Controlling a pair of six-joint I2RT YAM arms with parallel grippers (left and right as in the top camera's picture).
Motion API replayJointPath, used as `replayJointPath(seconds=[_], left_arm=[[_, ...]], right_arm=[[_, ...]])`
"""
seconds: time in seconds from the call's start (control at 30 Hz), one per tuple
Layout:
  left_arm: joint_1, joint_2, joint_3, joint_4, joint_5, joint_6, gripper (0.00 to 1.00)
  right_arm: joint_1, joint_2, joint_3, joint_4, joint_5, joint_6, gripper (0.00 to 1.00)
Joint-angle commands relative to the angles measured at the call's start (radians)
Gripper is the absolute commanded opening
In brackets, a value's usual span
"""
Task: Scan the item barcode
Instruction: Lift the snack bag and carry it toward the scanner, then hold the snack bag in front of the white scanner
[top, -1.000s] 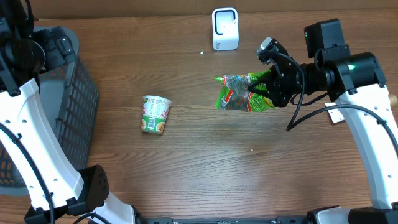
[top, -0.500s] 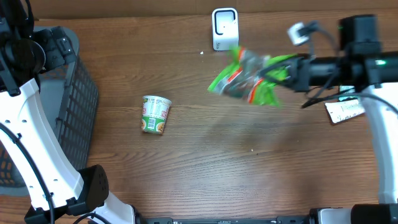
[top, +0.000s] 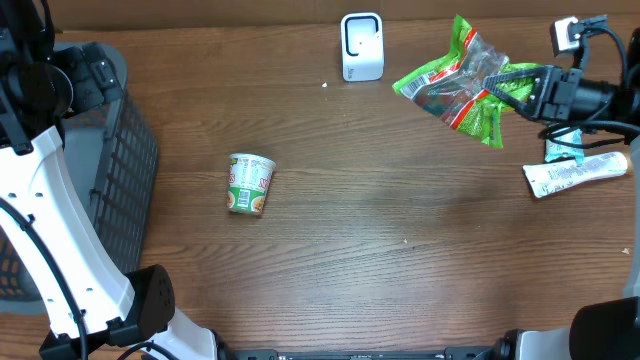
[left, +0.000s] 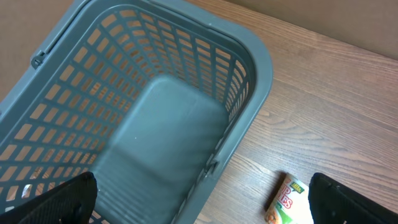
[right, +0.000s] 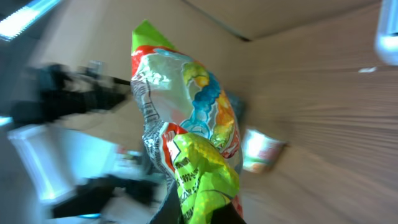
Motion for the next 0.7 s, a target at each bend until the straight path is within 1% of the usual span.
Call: replayJointPath(seconds=[0.0, 0.03, 0.07, 0.13, 0.17, 0.23, 0.27, 0.4, 0.5, 0.57, 0.67], left_arm=[[-0.002, 0.002, 0.002, 0.002, 0.000, 0.015, 1.00], [-0.002, 0.002, 0.002, 0.002, 0.000, 0.015, 1.00], [-0.002, 0.002, 0.002, 0.002, 0.001, 0.015, 1.00], [-0.002, 0.002, 0.002, 0.002, 0.001, 0.015, 1.00], [-0.002, 0.002, 0.002, 0.002, 0.001, 0.015, 1.00], [-0.002, 0.002, 0.002, 0.002, 0.000, 0.015, 1.00], [-0.002, 0.002, 0.002, 0.002, 0.001, 0.015, 1.00], [-0.002, 0.002, 0.002, 0.002, 0.001, 0.015, 1.00], [-0.002, 0.002, 0.002, 0.002, 0.001, 0.015, 1.00], [-0.002, 0.002, 0.002, 0.002, 0.001, 0.015, 1.00], [-0.002, 0.002, 0.002, 0.002, 0.001, 0.015, 1.00]], right_arm=[[0.130, -0.006, 0.032, 0.029, 0.431, -0.016, 0.04], [0.171, -0.005, 0.032, 0.040, 0.544, 0.003, 0.04], [0.257, -0.003, 0.032, 0.079, 0.753, 0.053, 0.04], [0.359, -0.002, 0.032, 0.134, 0.955, 0.058, 0.04], [0.420, -0.002, 0.032, 0.179, 1.094, 0.058, 0.04], [0.495, 0.006, 0.033, 0.245, 1.287, 0.058, 0.03], [0.555, 0.025, 0.042, 0.306, 1.452, 0.049, 0.03], [0.631, 0.125, 0.124, 0.414, 1.676, -0.022, 0.03], [0.639, 0.219, 0.205, 0.498, 1.752, -0.116, 0.03], [0.639, 0.312, 0.228, 0.660, 1.822, -0.283, 0.04], [0.645, 0.379, 0.227, 0.778, 1.821, -0.426, 0.04]])
